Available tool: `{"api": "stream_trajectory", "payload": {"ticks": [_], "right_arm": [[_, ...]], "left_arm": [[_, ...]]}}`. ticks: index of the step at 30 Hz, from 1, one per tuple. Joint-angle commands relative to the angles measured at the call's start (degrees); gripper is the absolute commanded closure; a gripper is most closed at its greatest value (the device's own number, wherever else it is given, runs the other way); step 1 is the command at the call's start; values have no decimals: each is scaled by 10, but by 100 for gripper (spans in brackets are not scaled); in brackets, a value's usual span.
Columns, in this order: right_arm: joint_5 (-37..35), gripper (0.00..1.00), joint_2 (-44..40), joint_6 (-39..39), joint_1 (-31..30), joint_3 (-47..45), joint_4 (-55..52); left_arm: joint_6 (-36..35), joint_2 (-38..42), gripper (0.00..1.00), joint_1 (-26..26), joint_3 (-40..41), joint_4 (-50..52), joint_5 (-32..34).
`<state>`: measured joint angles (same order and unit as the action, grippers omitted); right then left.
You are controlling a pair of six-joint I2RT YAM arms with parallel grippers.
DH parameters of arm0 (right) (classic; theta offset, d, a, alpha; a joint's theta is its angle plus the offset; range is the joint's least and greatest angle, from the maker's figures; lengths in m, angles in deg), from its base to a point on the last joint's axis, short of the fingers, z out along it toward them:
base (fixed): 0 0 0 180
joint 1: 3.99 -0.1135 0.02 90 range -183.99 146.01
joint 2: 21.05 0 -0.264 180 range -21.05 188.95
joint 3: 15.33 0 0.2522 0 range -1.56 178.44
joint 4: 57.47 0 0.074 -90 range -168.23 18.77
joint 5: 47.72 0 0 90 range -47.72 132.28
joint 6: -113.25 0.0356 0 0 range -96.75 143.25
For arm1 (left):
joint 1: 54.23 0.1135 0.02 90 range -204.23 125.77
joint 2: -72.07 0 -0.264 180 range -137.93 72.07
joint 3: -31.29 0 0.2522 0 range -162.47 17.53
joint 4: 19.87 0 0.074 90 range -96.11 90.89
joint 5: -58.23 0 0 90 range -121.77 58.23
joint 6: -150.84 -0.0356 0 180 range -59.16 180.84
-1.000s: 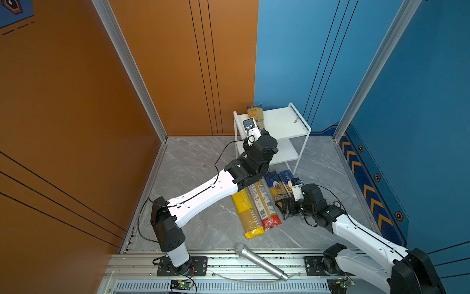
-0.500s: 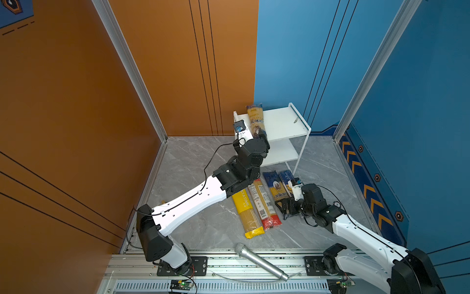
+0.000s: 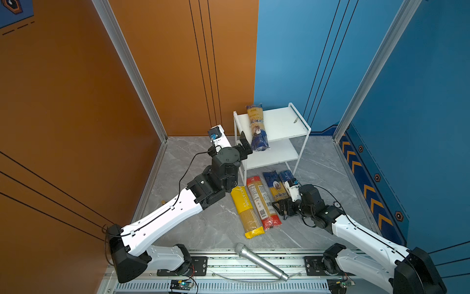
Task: Arrange pasta packages on shelves
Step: Pick up the pasta bag from the center of the table.
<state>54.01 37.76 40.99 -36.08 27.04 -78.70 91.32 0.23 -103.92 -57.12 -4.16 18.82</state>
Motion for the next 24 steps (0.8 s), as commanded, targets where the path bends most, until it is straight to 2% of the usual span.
{"api": "stream_trajectory", "payload": {"ticks": [1,6,14,24], "right_arm": [[-20,0,15,11,-31,26,1],[-41,0,38,26,-92,40,14],[-121,0,81,58,-211,59,30],[-194,0,179,78,-305,109,37]], "left_arm": [[22,28,2,21,33,36,-20],[65,72,2,66,94,70,-60],[110,119,2,141,186,105,-155],[130,131,2,162,260,109,-209]]}}
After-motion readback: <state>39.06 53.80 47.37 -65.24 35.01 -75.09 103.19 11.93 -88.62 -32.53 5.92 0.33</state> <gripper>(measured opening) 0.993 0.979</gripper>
